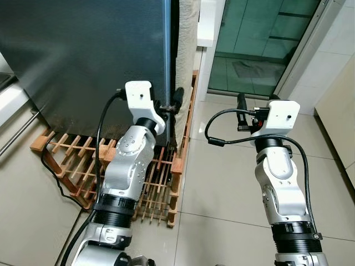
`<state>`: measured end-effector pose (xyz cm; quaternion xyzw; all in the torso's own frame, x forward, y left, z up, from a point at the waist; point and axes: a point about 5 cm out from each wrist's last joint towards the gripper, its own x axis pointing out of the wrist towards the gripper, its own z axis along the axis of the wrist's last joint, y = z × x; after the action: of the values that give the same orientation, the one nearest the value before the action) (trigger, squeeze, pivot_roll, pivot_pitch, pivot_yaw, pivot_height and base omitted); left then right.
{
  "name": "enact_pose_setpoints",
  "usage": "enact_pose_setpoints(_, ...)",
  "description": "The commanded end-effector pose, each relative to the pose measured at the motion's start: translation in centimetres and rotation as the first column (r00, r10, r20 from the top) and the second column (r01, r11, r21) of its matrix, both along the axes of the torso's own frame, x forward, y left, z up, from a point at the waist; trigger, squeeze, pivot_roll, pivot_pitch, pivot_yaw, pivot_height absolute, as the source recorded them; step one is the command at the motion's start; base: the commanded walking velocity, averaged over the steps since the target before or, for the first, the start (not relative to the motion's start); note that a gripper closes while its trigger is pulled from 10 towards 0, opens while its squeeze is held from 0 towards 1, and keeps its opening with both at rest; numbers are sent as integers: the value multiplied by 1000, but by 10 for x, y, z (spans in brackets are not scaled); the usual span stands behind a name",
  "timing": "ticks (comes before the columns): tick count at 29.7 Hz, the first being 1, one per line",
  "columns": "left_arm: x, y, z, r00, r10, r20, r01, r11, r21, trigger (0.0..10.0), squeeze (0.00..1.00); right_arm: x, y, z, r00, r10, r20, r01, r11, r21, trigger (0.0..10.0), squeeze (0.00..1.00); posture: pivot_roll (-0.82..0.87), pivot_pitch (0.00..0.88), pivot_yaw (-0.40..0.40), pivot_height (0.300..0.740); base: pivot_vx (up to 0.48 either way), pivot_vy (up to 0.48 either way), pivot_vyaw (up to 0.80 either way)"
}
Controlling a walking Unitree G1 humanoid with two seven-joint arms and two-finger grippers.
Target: Restocking fridge
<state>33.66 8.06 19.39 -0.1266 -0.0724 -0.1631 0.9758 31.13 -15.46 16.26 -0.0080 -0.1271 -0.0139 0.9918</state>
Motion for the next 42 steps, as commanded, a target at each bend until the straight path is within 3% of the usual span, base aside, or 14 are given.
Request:
enact_pose_setpoints(1,-2,-3,9,999,-25,28,25,1000,3,10000,0,1,0,0,1000,-3,6,3,1000,-3,10000,0,-121,0,2,740,0,0,0)
enact_pose_setpoints(8,-8,-4,14,999,-34,41,34,999,-5,10000,0,3,1,1,1000,1,7,-1,1000,-3,10000,0,-112,0,0,740,0,0,0)
enact_pose_setpoints(23,-8,-28,21,989,-148,19,148,989,-18,10000,0,7,1,4,1000,1,19,-1,1000,-4,10000,0,-119,0,2,740,0,0,0)
enact_pose_setpoints(31,-7,-29,21,989,-149,5,149,989,-25,10000,0,7,3,2,1000,8,14,-8,1000,0,10000,0,-119,0,3,740,0,0,0)
enact_pose_setpoints(37,1,-24,14,998,-55,-21,55,998,20,10000,0,7,4,3,1000,10,15,-10,1000,1,10000,0,-115,0,5,740,0,0,0)
enact_pose_setpoints(42,6,-27,11,997,-57,-43,57,998,7,10000,0,7,4,3,1000,7,16,-7,1000,0,10000,0,-119,0,8,740,0,0,0)
